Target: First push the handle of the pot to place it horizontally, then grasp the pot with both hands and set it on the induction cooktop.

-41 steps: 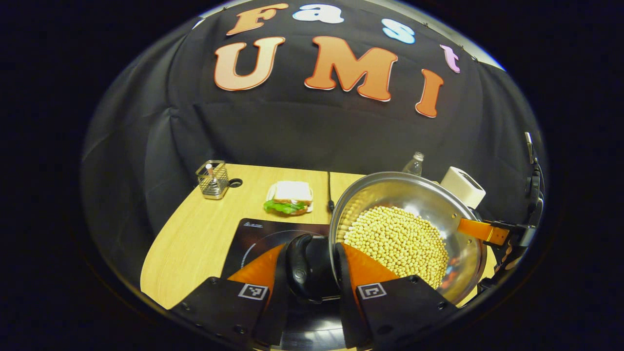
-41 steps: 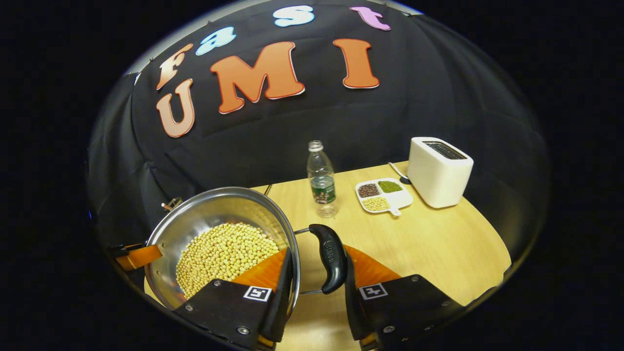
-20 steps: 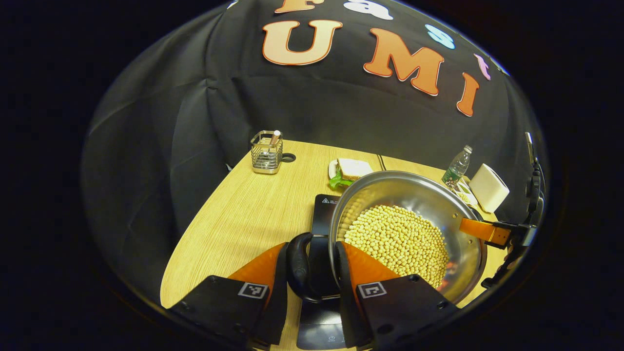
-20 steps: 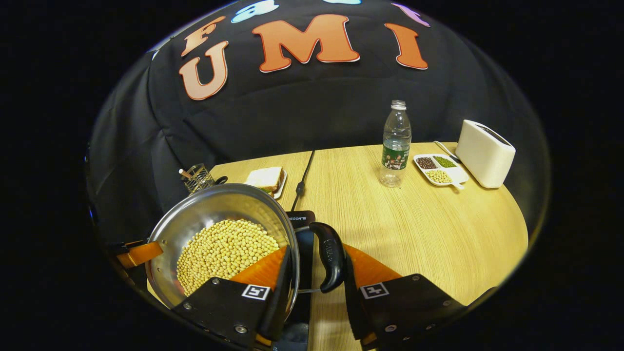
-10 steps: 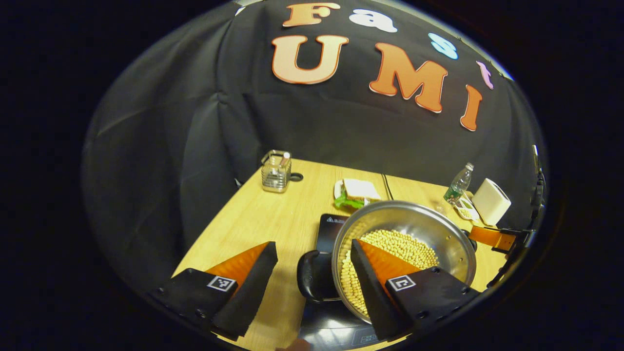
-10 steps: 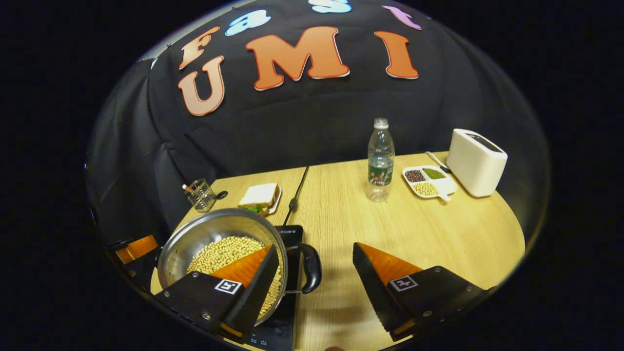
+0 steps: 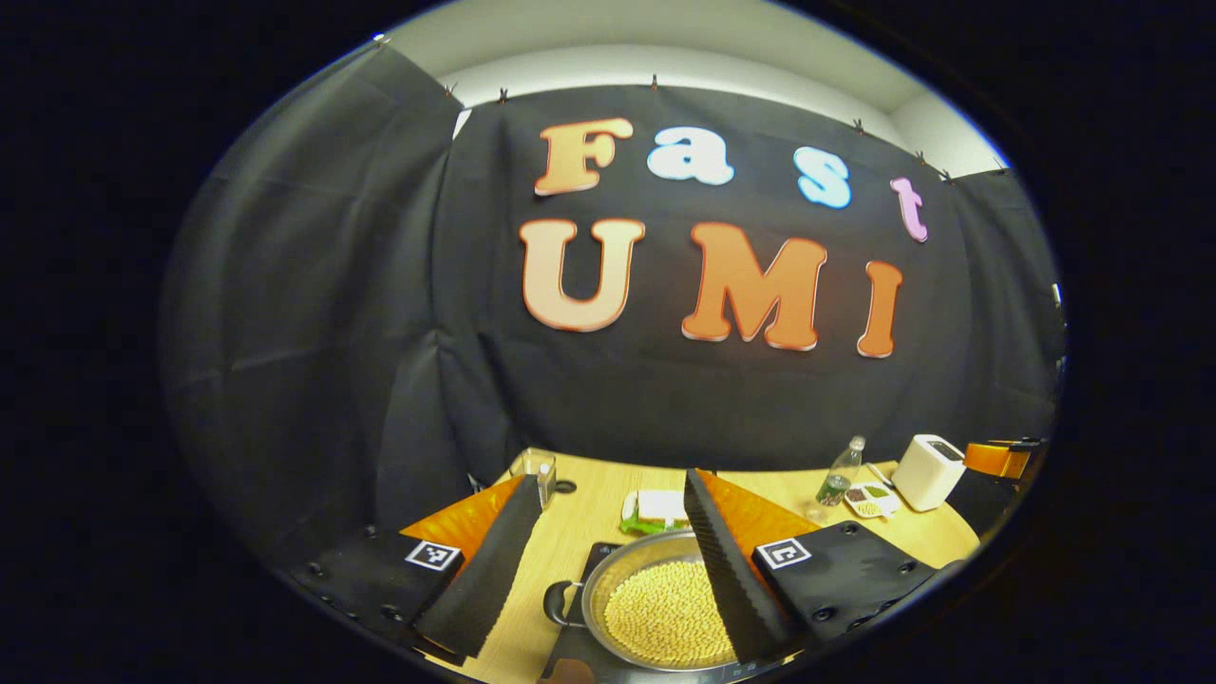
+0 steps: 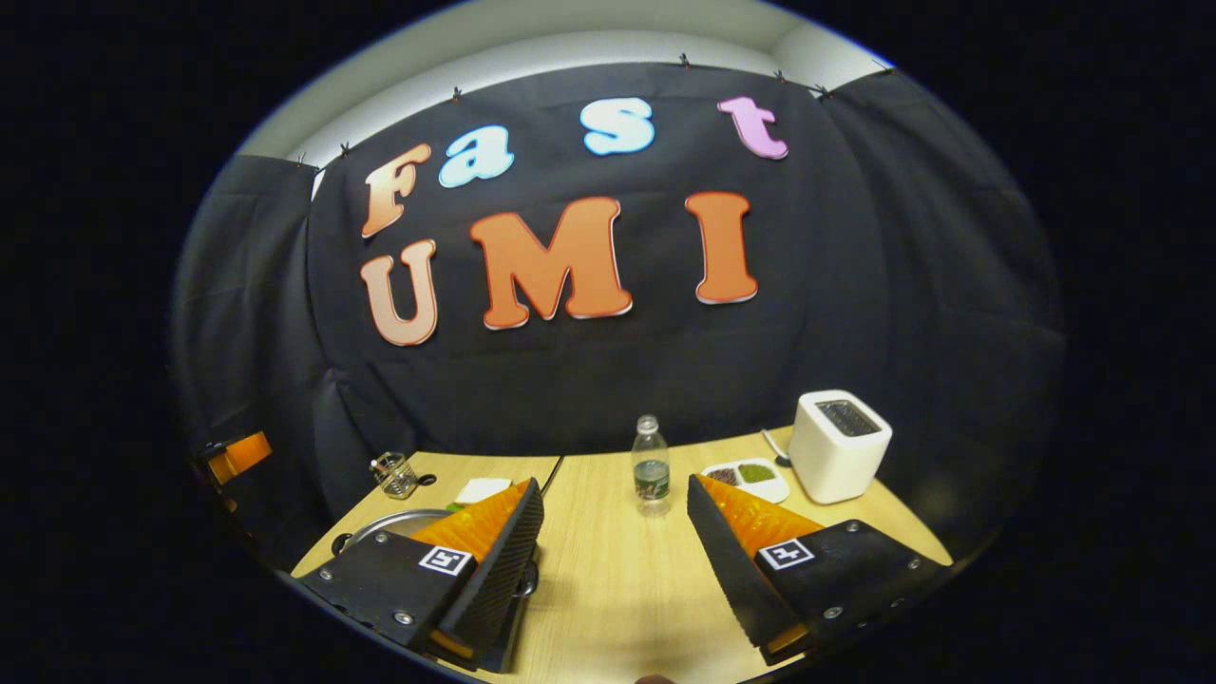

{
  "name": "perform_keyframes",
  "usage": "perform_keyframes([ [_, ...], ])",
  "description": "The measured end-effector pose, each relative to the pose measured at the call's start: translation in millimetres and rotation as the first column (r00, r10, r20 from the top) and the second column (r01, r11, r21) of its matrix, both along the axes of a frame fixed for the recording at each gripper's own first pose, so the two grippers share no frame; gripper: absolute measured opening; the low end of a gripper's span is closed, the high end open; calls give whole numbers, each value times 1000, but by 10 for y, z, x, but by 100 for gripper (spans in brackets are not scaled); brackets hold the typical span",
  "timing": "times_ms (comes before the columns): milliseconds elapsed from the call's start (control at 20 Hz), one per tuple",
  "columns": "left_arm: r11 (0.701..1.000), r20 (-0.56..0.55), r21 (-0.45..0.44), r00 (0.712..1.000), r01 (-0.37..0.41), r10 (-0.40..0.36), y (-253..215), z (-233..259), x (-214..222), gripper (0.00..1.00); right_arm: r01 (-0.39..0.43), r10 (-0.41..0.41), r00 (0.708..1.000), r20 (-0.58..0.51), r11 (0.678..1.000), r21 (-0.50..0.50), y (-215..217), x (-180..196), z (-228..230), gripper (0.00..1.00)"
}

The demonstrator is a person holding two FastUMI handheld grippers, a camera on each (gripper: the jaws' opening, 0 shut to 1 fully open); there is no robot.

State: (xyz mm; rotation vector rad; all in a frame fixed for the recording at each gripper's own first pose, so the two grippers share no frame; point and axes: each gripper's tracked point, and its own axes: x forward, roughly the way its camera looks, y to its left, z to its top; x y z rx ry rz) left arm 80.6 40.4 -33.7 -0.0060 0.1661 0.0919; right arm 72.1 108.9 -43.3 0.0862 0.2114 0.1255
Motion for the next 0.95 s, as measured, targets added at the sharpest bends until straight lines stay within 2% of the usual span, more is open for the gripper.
perform_keyframes([
  [200,998,99,-5,994,55,-54,-404,494,-257,97,6,-1,990,144,1000,-31,-378,-322,588,94],
  [400,994,144,-9,984,110,-108,-806,751,-483,97,25,-12,974,228,998,-51,-735,-571,891,94],
  [550,992,144,30,981,124,-127,-1005,788,-581,97,32,-19,969,248,998,-46,-887,-705,941,94],
  [950,988,130,34,980,148,-151,-1386,768,-701,97,-12,20,973,231,999,-37,-1034,-706,755,94],
])
